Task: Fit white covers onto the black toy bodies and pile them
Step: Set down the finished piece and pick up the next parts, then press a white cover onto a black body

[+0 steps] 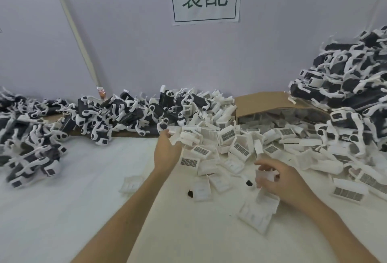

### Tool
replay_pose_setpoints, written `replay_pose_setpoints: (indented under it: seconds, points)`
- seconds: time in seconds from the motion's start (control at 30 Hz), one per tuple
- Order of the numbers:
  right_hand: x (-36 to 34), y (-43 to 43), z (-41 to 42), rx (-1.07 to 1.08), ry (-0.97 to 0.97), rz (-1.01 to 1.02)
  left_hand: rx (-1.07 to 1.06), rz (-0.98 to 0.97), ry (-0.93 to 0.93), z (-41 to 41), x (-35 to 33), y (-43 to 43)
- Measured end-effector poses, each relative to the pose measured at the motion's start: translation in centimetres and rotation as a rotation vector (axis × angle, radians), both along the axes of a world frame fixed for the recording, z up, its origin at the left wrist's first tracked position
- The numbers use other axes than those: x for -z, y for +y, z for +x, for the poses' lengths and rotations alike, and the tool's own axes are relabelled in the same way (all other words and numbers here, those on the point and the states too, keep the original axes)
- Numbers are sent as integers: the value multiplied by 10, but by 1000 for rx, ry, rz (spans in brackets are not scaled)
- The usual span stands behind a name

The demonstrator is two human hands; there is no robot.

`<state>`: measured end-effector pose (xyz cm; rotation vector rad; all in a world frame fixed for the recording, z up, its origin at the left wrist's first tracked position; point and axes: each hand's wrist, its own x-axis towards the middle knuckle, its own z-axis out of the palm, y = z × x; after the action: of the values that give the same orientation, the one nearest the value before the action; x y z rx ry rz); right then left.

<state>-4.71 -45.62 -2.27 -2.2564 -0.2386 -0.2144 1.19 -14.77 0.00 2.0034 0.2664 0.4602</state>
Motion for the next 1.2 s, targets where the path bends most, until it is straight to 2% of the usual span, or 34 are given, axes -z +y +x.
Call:
replay_pose_setpoints:
  seconds: [0.27,0.33,0.43,0.53,0.7,0.87,0.97,1.03,1.1,1.2]
  points:
    - [-5,-4,2,105,-22,-35,-29,-77,129,62,-9,46]
    - [-7,-5,3,90,-1,-43,-19,-14,161,77,-10,51]
    - [-11,-12,1,-46,124,-121,-15,156,197,98,-7,53]
    - [-14,-13,-3,-77,144,-160,-90,381,88,100,-1,58]
    - [-13,-14,-3,27,117,-152,-191,431,-131,85,-15,72]
    - [-20,-13,-5,63,85,158,-314,364,-298,67,-54,79]
    - [-20,-11,-6,44,44,169,-302,278,-380,50,-71,67]
    - [-18,-10,-5,43,0,149,-230,145,-439,41,-79,53]
    - [-17,-9,-3,42,-14,164,-152,-115,-452,37,-88,36]
    - [-17,-10,0,67,-21,233,-141,-636,-360,36,-104,12]
